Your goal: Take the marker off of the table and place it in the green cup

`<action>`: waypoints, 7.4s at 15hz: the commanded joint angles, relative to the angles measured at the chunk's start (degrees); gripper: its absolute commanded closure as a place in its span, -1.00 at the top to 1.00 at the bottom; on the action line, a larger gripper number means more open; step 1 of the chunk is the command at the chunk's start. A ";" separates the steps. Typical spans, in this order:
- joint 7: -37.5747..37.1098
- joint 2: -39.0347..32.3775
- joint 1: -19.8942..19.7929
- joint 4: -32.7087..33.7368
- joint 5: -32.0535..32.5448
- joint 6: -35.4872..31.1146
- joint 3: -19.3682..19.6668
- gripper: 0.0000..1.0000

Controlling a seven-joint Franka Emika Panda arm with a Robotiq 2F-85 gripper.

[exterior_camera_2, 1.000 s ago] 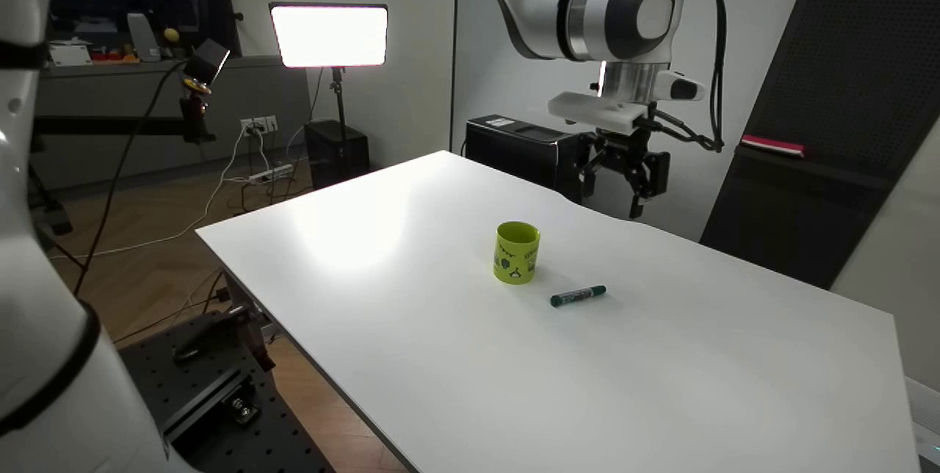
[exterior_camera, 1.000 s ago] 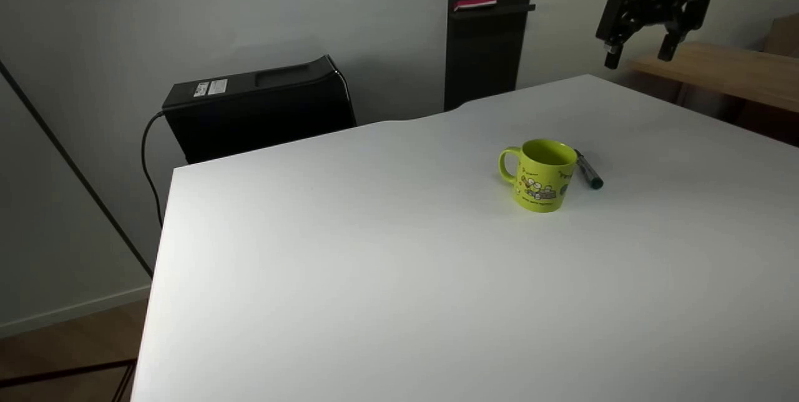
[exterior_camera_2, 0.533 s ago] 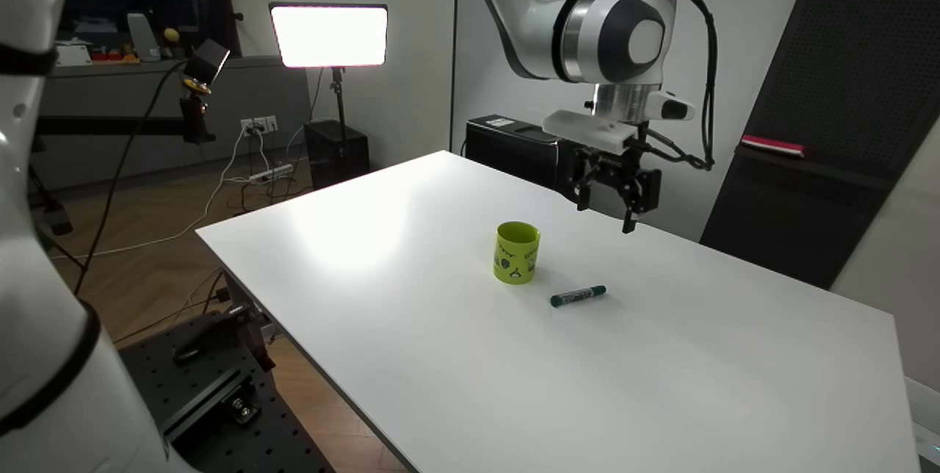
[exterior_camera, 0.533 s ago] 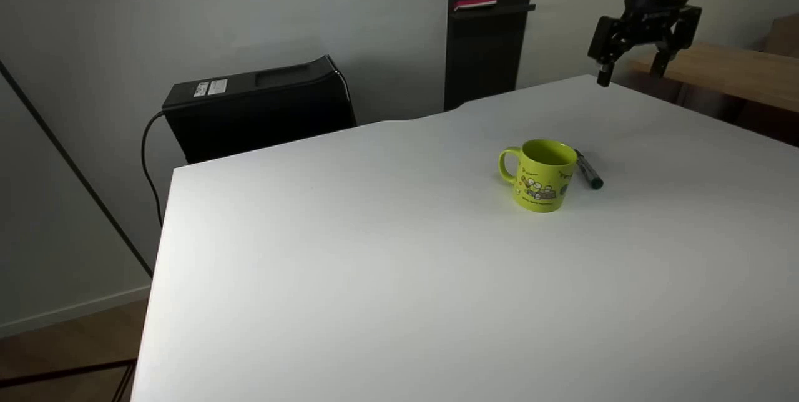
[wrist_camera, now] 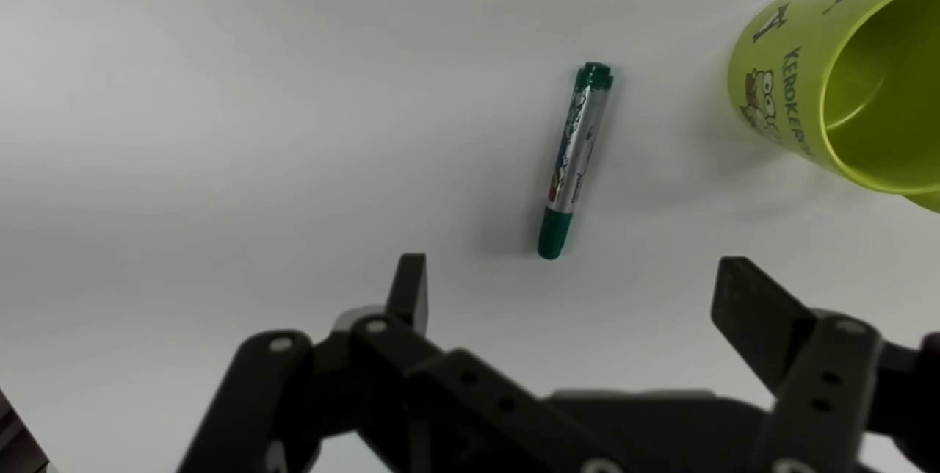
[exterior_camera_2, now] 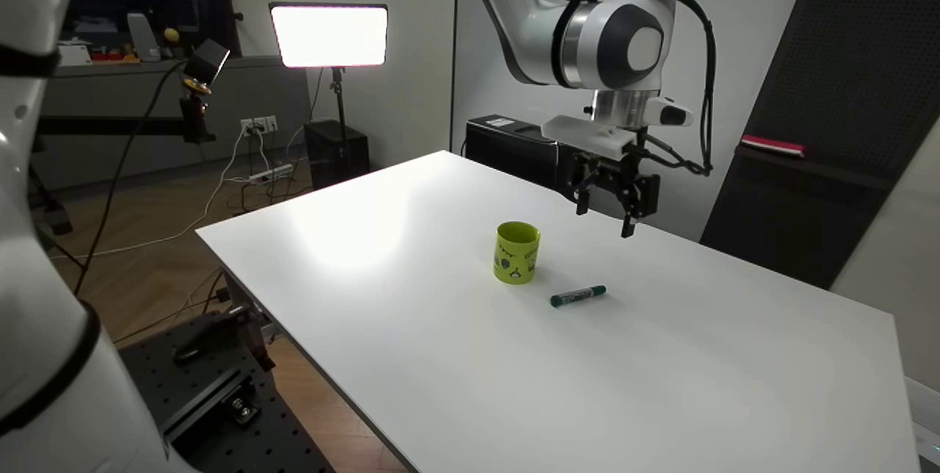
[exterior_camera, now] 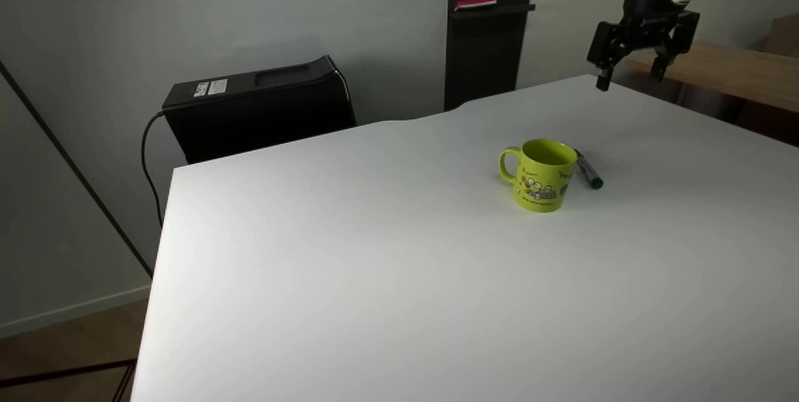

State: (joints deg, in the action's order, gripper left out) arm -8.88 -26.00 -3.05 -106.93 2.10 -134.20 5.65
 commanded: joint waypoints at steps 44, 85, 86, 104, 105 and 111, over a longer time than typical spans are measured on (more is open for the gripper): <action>-1.26 -17.64 0.71 2.16 -4.42 -20.20 0.68 1.00; -16.83 -5.49 14.74 0.78 7.06 -24.84 11.99 -0.90; -18.50 -5.03 16.31 -0.28 8.38 -26.64 13.34 -0.90; -29.53 -4.24 45.28 -15.76 13.10 -36.92 34.77 -0.90; -29.43 -4.42 45.73 -16.07 12.80 -37.27 34.73 -0.90; -28.98 -5.13 47.36 -17.01 10.62 -37.22 33.85 -0.90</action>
State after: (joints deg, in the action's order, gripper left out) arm -37.73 -31.99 43.28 -122.57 13.75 -170.76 39.22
